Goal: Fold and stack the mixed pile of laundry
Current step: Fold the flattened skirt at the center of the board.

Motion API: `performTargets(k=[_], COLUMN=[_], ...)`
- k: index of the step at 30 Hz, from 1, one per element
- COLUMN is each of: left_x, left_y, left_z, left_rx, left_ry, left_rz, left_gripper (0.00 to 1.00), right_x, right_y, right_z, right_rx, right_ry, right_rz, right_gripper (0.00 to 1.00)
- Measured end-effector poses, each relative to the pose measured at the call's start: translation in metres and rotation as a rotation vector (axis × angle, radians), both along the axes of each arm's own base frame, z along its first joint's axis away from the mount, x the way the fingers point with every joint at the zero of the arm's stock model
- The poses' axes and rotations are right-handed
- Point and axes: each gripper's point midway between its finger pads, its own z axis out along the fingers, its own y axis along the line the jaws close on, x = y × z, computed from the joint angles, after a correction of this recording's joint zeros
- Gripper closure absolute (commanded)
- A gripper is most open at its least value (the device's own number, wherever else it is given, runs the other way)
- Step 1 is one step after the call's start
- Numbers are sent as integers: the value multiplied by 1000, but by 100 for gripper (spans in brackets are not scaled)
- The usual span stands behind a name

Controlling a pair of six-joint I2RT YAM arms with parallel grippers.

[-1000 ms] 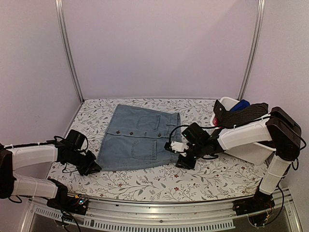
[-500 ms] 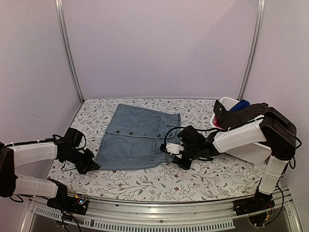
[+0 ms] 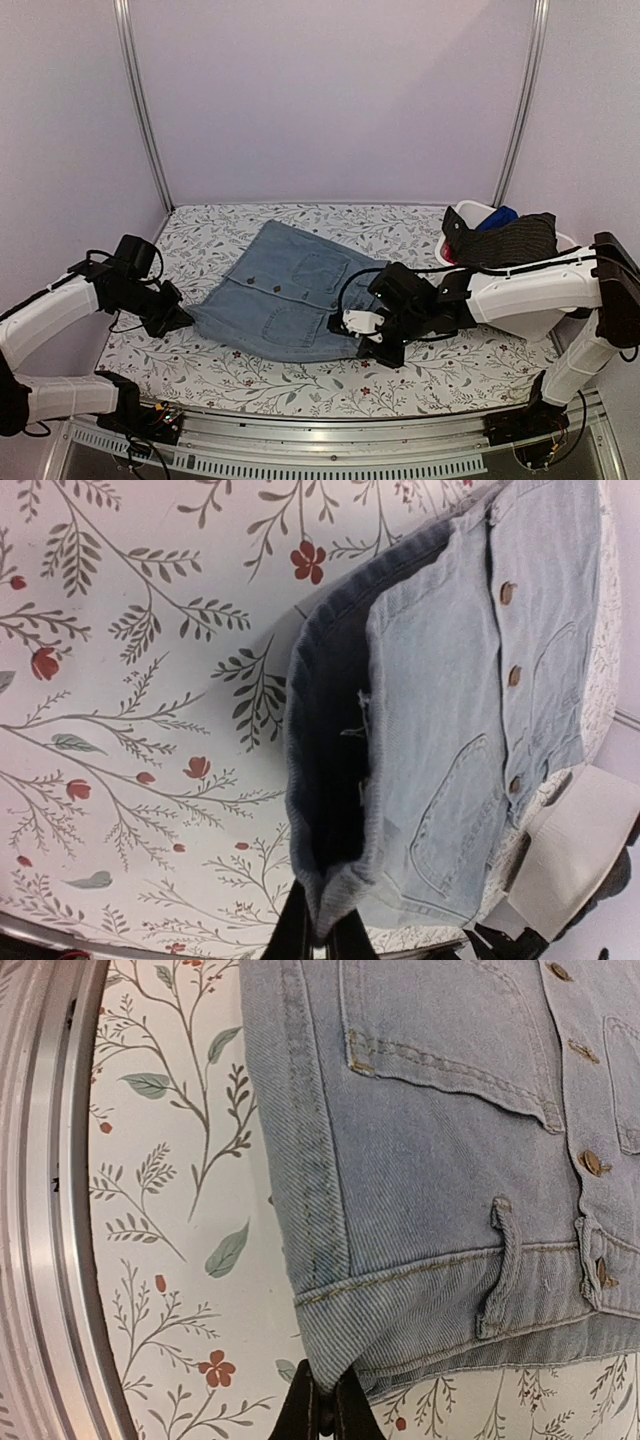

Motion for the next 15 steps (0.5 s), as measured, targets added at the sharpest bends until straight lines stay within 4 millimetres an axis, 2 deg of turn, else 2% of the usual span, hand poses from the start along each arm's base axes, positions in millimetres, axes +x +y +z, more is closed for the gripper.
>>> performTargets(k=[4,7,10,15], left_x=[12,35,60,113], left_y=[3,2,-2,-12], left_z=[28,53,64,66], left_rx=[29,54,74,111], left_ry=[-36,-82,-103,-133], left_rz=[3,-9,-35,-85], left_gripper=[100,100,100,100], right_x=[-15,-17,4,44], right_y=[1,2,-2,-6], right_z=[9,18,31,57], right_rx=[17,52,101,175], right_ry=[78,141,193,230], right_rz=[22,12,-54,-160], right_gripper=[100,100,100,100])
